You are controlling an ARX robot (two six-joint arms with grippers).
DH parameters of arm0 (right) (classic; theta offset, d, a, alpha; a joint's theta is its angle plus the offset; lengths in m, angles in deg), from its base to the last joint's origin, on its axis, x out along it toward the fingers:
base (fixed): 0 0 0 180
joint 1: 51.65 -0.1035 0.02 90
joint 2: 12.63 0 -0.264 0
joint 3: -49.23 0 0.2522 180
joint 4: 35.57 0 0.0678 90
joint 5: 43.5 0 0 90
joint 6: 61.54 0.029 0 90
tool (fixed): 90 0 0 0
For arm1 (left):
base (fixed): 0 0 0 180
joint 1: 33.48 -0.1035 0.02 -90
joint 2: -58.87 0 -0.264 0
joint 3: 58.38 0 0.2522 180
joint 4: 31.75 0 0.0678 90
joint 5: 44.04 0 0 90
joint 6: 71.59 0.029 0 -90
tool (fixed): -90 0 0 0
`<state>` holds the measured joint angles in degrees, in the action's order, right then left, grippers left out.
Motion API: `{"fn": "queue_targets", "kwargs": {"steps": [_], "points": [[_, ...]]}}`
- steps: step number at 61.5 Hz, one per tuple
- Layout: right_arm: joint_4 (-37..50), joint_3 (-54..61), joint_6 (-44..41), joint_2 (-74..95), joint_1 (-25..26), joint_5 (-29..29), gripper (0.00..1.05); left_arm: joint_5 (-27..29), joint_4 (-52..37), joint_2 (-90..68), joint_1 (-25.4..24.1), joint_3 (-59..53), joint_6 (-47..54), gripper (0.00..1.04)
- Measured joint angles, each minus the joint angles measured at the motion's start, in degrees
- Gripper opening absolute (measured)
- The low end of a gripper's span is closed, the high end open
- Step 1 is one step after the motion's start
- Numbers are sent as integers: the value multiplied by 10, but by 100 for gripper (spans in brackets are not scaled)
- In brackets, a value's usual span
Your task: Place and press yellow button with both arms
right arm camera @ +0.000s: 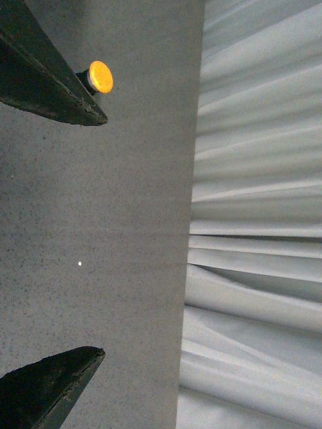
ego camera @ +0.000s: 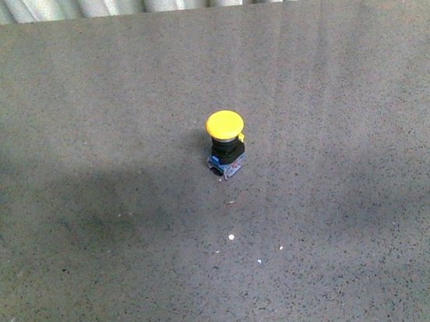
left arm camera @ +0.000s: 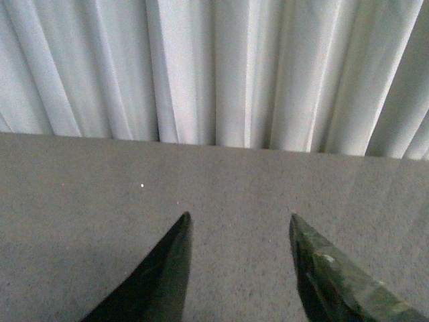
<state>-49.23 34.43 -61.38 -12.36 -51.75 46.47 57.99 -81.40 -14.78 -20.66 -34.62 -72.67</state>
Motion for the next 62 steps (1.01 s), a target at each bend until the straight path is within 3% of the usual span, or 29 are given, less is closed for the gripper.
{"fn": "queue_targets", "kwargs": {"steps": [11, 28, 32, 40, 47, 62], "points": [[0, 0, 0, 0, 0, 0, 96, -36, 60, 100, -38, -45, 4, 2], [0, 0, 0, 0, 0, 0, 96, -66, 162, 236, -74, -79, 6, 1], [0, 0, 0, 0, 0, 0, 96, -110, 191, 271, -102, -84, 6, 1], [-1, -1, 0, 1, 0, 0, 96, -117, 239, 327, -125, -91, 7, 1], [-153, -92, -39, 164, 17, -72, 96, -120, 280, 371, -126, -93, 7, 1], [-5, -240, -113, 509, -20, -51, 96, -120, 357, 455, -126, -93, 7, 1]]}}
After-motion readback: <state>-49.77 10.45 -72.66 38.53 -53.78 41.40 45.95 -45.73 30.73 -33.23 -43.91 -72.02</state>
